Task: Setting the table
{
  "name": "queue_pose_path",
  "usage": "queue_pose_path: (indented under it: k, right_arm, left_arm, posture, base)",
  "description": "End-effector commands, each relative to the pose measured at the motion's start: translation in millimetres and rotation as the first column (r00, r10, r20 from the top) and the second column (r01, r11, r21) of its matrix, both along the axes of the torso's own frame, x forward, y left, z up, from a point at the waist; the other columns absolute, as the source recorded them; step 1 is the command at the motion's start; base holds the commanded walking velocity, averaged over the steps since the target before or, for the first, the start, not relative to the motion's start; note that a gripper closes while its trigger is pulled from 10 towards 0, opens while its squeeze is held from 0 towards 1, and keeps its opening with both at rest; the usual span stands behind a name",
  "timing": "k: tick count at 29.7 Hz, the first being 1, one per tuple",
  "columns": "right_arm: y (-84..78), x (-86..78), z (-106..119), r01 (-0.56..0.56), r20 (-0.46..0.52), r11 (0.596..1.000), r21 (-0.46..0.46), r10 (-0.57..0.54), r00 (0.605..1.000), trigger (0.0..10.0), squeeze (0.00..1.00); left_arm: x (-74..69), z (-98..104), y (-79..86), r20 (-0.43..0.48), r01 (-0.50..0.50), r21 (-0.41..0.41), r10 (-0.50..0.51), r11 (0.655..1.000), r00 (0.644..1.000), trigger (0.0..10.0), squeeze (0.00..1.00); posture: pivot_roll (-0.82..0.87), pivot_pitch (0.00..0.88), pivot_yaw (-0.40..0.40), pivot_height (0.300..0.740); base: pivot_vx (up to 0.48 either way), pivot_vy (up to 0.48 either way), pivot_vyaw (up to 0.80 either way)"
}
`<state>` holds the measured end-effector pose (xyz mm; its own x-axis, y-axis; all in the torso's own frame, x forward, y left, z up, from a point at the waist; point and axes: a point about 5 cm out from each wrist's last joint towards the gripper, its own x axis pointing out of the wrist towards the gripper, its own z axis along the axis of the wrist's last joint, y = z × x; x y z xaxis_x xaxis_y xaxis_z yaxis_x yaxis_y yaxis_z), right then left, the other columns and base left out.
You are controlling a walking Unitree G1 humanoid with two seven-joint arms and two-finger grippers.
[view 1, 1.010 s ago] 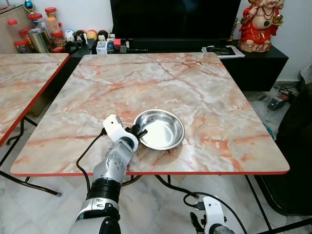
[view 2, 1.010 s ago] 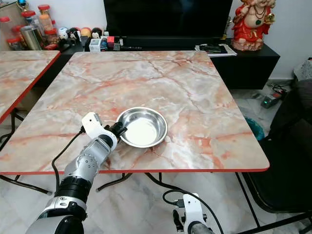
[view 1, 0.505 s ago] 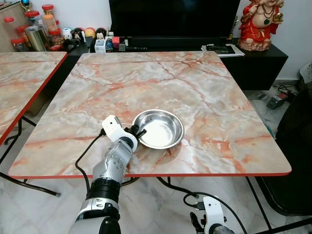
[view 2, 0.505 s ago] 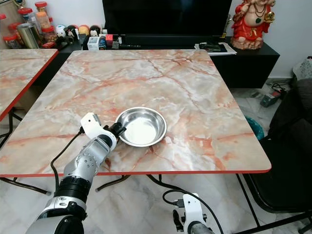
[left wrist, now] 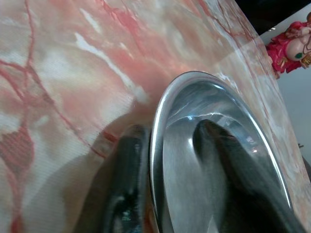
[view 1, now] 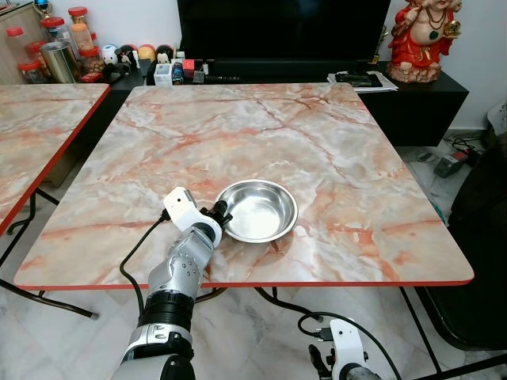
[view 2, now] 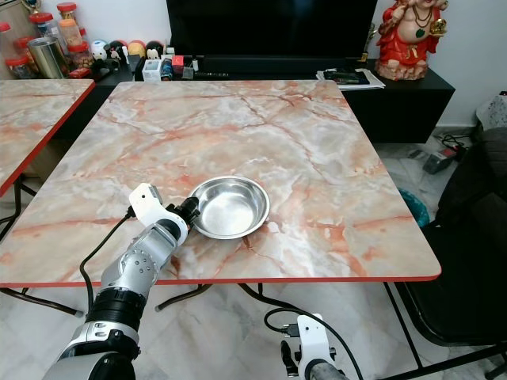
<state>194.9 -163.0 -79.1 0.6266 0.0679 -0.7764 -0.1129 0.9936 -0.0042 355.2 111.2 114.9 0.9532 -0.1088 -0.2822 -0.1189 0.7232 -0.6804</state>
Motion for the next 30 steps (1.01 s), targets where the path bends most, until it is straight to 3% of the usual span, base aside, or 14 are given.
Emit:
queue_pose_path:
  k: [1, 19, 20, 25, 30]
  right_arm:
    - [-0.2, 2.4, 1.1, -0.012, 0.000, 1.000, -0.008, 0.012, 1.000, 10.0, 0.00]
    - [-0.1, 4.2, 2.1, -0.013, 0.005, 1.000, -0.008, 0.013, 1.000, 10.0, 0.00]
    - [0.0, 4.5, 2.2, -0.015, 0.005, 1.000, -0.008, 0.015, 1.000, 10.0, 0.00]
    - [0.0, 4.6, 2.3, -0.016, 0.006, 1.000, -0.008, 0.016, 1.000, 10.0, 0.00]
    - [-0.3, 5.4, 2.7, -0.015, 0.008, 1.000, -0.008, 0.015, 1.000, 10.0, 0.00]
  left_arm:
    - [-0.2, 2.7, 6.1, 0.006, -0.025, 0.012, 0.024, 1.000, 1.000, 10.0, 1.00]
    - [1.1, 7.8, 23.8, 0.026, -0.077, 0.020, 0.076, 0.997, 0.997, 10.0, 1.00]
    - [0.5, 7.9, 35.1, 0.032, -0.124, 0.025, 0.123, 0.992, 0.992, 10.0, 0.00]
    - [-0.3, 9.7, 47.9, 0.050, -0.176, 0.022, 0.175, 0.984, 0.983, 10.0, 0.00]
    - [-0.6, 24.0, 68.6, 0.180, -0.249, 0.114, 0.226, 0.962, 0.957, 10.0, 0.00]
  posture:
    - [0.00, 0.000, -0.004, 0.740]
    - [0.00, 0.000, -0.005, 0.740]
    - [0.00, 0.000, -0.008, 0.740]
    - [0.00, 0.000, -0.009, 0.740]
    - [0.00, 0.000, -0.011, 0.740]
  base:
    - [0.000, 0.000, 0.00]
    - [0.000, 0.000, 0.00]
    - [0.000, 0.000, 0.00]
    - [0.000, 0.000, 0.00]
    - [0.000, 0.000, 0.00]
